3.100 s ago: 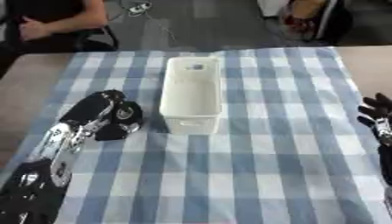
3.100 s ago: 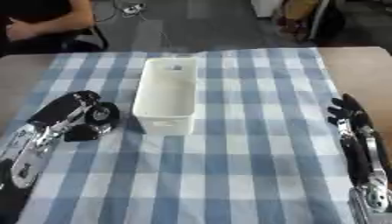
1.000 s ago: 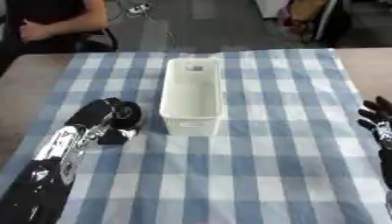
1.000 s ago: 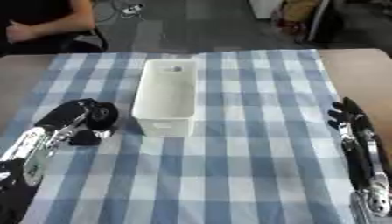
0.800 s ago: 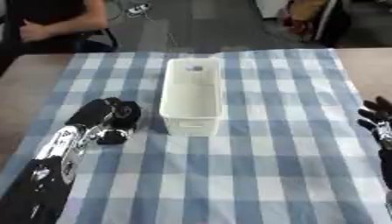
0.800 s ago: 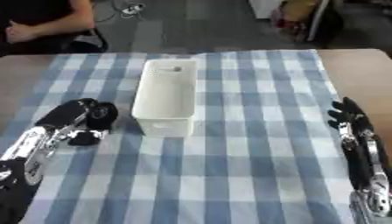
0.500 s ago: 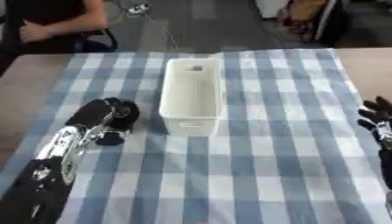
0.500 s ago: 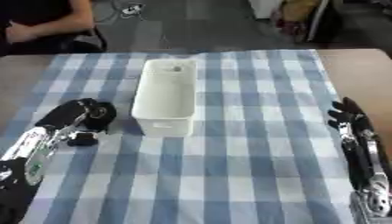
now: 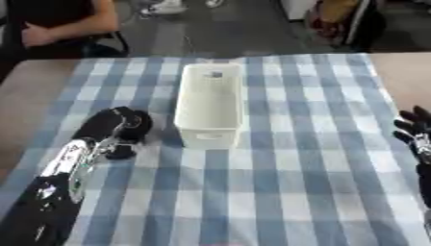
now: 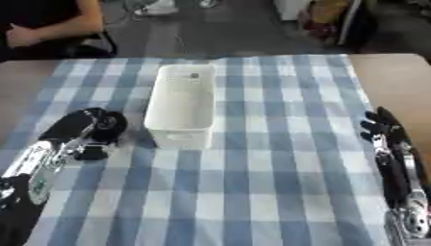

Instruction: Pick up objects on the table and place them in the box.

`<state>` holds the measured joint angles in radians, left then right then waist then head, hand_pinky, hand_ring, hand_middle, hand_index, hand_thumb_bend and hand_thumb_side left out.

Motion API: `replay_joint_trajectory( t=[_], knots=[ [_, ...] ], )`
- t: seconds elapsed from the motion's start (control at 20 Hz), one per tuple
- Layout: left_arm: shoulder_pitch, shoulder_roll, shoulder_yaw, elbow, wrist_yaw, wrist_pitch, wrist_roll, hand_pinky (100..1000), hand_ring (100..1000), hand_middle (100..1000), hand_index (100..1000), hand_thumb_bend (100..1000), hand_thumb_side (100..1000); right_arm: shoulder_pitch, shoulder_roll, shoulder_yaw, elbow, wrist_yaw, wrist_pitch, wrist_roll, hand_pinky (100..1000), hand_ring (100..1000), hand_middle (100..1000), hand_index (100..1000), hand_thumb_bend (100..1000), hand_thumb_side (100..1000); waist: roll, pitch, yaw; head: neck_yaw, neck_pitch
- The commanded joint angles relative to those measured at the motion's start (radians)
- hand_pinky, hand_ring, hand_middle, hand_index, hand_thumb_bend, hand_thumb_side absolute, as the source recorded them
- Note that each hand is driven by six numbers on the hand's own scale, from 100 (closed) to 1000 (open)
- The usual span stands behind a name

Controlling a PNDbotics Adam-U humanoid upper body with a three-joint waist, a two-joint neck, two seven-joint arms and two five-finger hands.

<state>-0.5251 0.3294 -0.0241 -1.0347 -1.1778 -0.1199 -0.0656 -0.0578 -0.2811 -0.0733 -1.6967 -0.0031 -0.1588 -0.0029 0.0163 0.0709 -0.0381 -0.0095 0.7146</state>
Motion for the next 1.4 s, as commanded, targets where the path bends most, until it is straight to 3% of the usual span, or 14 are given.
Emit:
replay_joint_trajectory(
  t=[0.05, 0.65, 1.4],
  knots=[
    [-0.008, 0.016, 0.009, -0.013, 0.005, 0.001, 0.014, 912, 767, 750, 271, 100, 253, -0.004, -0.009, -0.005, -0.022, 0.001, -0.001, -0.001, 861, 864, 859, 964, 100, 739, -0.002, -0.008, 0.000, 0.001, -0.011],
    [-0.010, 0.029, 0.019, -0.044, 0.003, 0.004, 0.029, 891, 750, 721, 225, 100, 271, -0.004, -0.009, -0.006, -0.022, 0.002, 0.000, -0.003, 860, 864, 859, 964, 100, 740, -0.001, -0.009, 0.000, -0.003, -0.011],
    [-0.039, 0.082, 0.049, -0.175, 0.064, 0.036, 0.040, 888, 741, 711, 212, 100, 308, -0.003, -0.013, -0.008, -0.020, 0.002, 0.000, -0.005, 860, 863, 859, 964, 100, 739, 0.003, -0.014, 0.002, -0.013, -0.016]
  ],
)
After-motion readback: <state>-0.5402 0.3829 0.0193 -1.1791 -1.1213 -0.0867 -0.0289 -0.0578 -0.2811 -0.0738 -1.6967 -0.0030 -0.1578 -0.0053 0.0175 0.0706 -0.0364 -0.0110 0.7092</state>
